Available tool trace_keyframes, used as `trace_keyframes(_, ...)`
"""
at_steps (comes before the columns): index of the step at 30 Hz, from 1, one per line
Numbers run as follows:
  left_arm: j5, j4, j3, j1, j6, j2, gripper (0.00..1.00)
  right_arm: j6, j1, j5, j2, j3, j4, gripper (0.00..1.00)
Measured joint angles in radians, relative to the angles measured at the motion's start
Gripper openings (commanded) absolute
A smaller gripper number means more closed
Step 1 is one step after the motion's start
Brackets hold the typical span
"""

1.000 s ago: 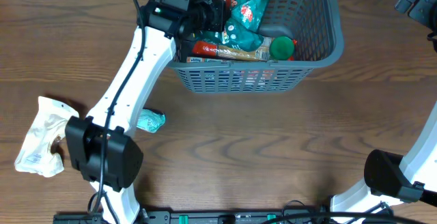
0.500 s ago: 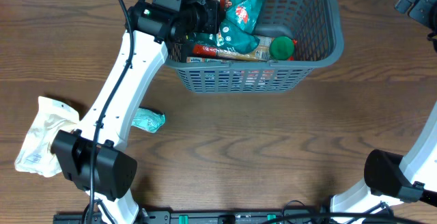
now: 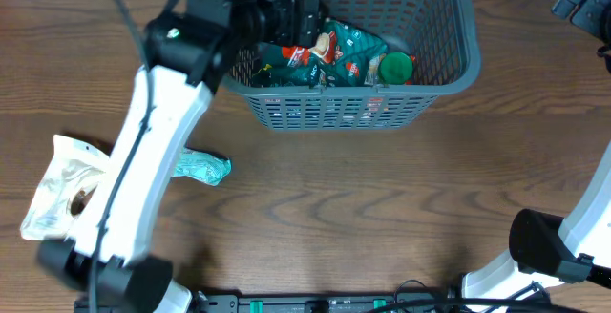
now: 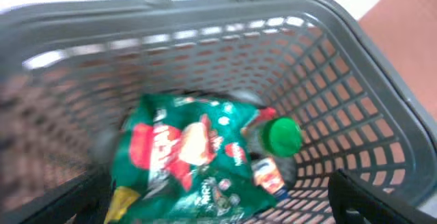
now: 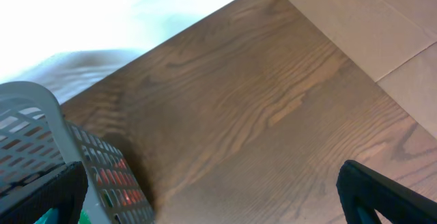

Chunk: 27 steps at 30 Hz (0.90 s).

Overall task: Pack container
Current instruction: 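Move the left gripper down to the light-blue wipes packet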

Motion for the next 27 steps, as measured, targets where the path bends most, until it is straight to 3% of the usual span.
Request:
trace_keyframes(7, -0.331, -0.294, 0.010, 0.061, -0.232, -0.215, 0.99, 0.000, 0.000, 0.000, 0.000, 0.000, 0.000, 0.99)
trace_keyframes(16, -0.515, -0.697, 0.022, 0.120, -0.655, -0.292, 0.99, 0.002, 0.000, 0.000, 0.000, 0.000, 0.000, 0.99)
trace_keyframes(20, -0.543, -0.764, -0.010, 0.120, -0.818, -0.260, 0.98, 0.003, 0.000, 0.000, 0.000, 0.000, 0.000, 0.99)
trace_keyframes(27, -0.544, -0.736, -0.173, 0.121, -1.022, -0.190, 0.99, 0.003, 0.000, 0.000, 0.000, 0.000, 0.000, 0.99)
